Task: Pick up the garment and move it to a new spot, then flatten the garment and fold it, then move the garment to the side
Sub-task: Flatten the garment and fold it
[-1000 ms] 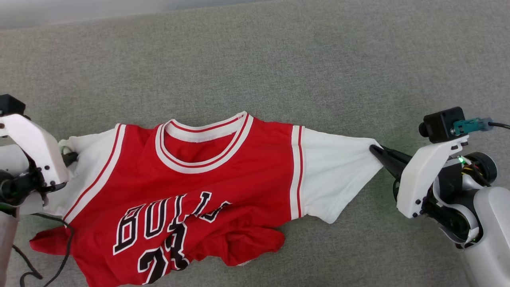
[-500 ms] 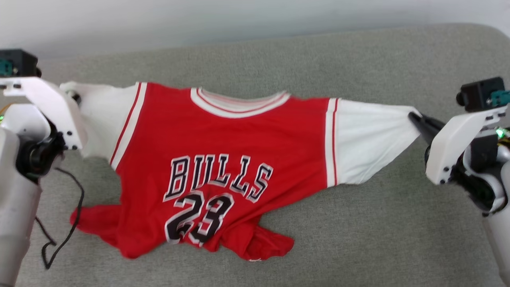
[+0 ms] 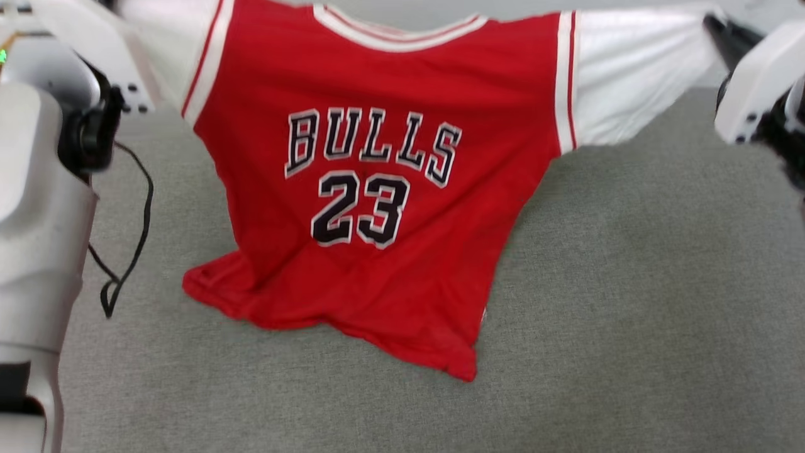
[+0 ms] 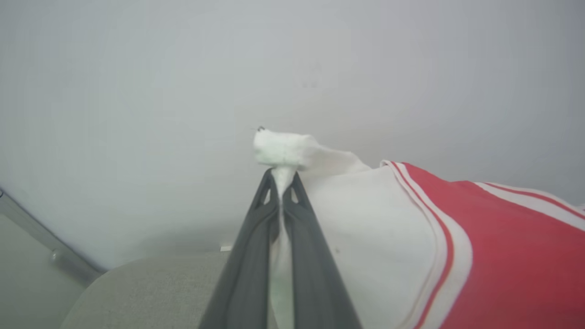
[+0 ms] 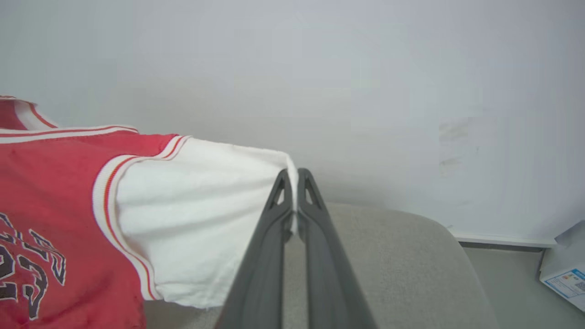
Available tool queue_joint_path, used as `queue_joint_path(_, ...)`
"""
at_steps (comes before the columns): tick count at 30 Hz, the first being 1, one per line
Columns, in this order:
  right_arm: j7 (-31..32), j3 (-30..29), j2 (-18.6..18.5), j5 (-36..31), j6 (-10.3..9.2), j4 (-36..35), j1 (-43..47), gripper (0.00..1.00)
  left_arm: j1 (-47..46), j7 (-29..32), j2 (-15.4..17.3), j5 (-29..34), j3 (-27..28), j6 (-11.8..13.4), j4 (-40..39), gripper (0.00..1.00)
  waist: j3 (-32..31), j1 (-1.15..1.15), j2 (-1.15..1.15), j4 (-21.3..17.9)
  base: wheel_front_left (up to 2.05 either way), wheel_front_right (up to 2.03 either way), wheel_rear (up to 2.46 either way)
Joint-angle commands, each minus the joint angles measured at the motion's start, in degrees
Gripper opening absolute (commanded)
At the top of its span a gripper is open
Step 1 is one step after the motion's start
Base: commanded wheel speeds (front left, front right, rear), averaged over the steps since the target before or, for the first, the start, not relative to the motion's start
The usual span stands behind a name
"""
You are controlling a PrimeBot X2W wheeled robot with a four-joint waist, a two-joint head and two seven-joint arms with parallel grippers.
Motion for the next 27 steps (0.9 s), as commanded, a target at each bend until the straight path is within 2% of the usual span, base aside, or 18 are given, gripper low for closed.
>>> queue_joint_path(1,-0.8,0.1,0.2,-0.2,-0.04,0.6,-2.0,0.0,-1.3,-1.0,-0.1,0.3,0.2,0.3,0.6,0.0,0.6,0.0,0.0,-0.2,0.0,0.0,0.0)
queue_joint_path(6,-5.9,-0.5,0.4,-1.8,-0.04,5.4,-12.0,0.0,-9.1,-7.0,-2.0,1.5,0.9,0.8,3.7,0.0,4.1,0.0,0.0,-0.9,0.0,0.0,0.0)
queue_joint_path(15,-18.5,-1.4,0.7,-6.2,-0.04,9.9,-27.9,0.0,-23.3,-18.0,-3.0,4.0,1.8,0.7,5.8,0.0,11.7,0.0,0.0,-2.2,0.0,0.0,0.0)
queue_joint_path(20,-23.8,-1.7,1.4,-7.4,-0.04,11.1,-33.7,0.0,-29.7,-21.2,-2.8,5.1,1.6,0.0,6.4,0.0,15.9,0.0,0.0,-3.0,0.0,0.0,0.0)
queue_joint_path(27,-26.9,0.6,2.2,-6.3,-0.04,13.4,-36.9,0.0,-34.0,-23.2,-3.4,5.1,1.1,-1.2,8.8,0.0,21.6,0.0,0.0,-3.5,0.0,0.0,0.0)
